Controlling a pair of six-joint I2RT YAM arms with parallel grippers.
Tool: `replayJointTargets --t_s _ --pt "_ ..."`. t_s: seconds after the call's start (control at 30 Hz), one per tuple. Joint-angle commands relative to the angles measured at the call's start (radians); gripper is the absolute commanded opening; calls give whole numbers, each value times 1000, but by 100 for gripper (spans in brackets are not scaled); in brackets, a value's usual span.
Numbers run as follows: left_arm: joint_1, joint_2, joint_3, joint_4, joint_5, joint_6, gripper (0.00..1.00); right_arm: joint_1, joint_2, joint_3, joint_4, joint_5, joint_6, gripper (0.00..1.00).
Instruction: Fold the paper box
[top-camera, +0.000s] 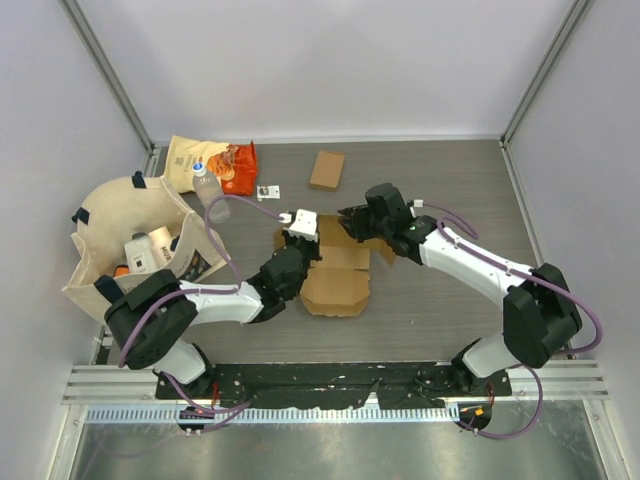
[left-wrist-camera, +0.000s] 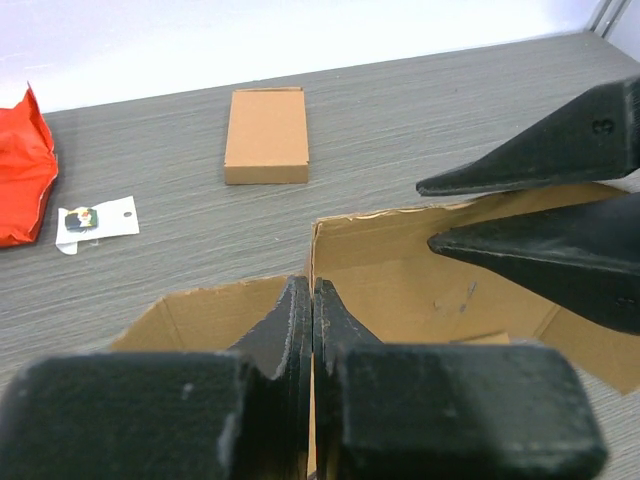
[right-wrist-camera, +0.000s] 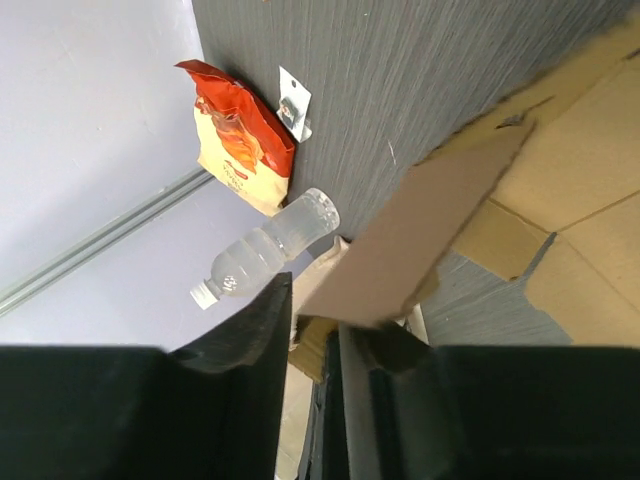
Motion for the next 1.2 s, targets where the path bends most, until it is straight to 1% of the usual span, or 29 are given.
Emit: replayJointTargets --t_s 0.0,0.03,0.07,0.13,0.17,0.2,0.23,0.27,0.3,0.33,0.37,0.43,0.47,0.53,0.57,0.6,0.63,0.67,0.7,0.73,0.77,0.8,0.83,0.87,1.0,1.03,1.13,1.17 --pt "-11 -14 -12 90 -27 20 0 8 4 14 58 43 56 27" --pt "-9 -17 -15 88 -20 20 0 10 1 -6 67 46 57 14" --pt "-11 -23 -15 65 -16 19 0 10 -2 -18 87 49 60 10" --pt "-12 -66 -15 18 -2 -15 10 10 -8 -65 107 48 70 1" --pt "-11 -87 -17 -43 -2 -35 18 10 -13 -84 142 34 79 1" --pt "-12 -151 -20 -86 -2 -94 39 10 -17 -124 158 29 82 1" --pt "-9 -187 -21 -137 6 -128 46 10 -22 -142 175 25 84 1" --pt "-11 -219 -20 -242 15 -150 52 11 -40 -161 202 22 84 1" --pt "-9 -284 -18 -298 18 -201 58 11 -48 -200 222 23 79 1" --pt "-8 -315 -1 -370 13 -234 60 10 -60 -222 244 25 71 1" --pt "-5 -349 5 -499 12 -262 62 11 -83 -242 296 31 62 1" --pt "4 -427 8 -605 3 -335 65 11 -108 -283 302 46 44 1" --pt "11 -449 6 -689 4 -355 66 11 -122 -294 317 52 41 1" --pt "34 -507 -7 -746 24 -393 70 11 -125 -322 333 43 47 1" --pt "44 -518 -10 -792 42 -406 73 11 -122 -326 350 36 53 1" --pt "72 -527 -9 -817 58 -420 75 11 -122 -328 351 31 56 1" --pt "89 -537 -9 -840 90 -427 76 11 -120 -325 354 28 54 1" --pt "107 -529 -9 -847 120 -429 81 10 -117 -322 347 28 54 1" --pt "148 -518 3 -857 189 -434 83 11 -120 -313 344 29 54 1" --pt "168 -500 22 -907 211 -438 84 11 -122 -310 342 35 51 1" --pt "184 -436 48 -954 225 -447 84 11 -122 -305 333 40 50 1" --pt "210 -402 106 -987 271 -441 84 11 -120 -297 328 40 50 1" --pt "213 -365 135 -1049 263 -432 84 11 -119 -293 327 37 51 1" --pt "213 -313 155 -1061 244 -431 84 11 -117 -291 327 35 51 1" --pt "213 -215 215 -1047 202 -414 81 11 -105 -282 327 34 54 1" --pt "213 -199 227 -1056 214 -412 81 11 -102 -279 327 34 53 1" --pt "213 -129 256 -1062 269 -404 76 11 -97 -270 307 45 21 1" --pt "215 -110 266 -1076 279 -404 71 11 -96 -265 293 51 8 1"
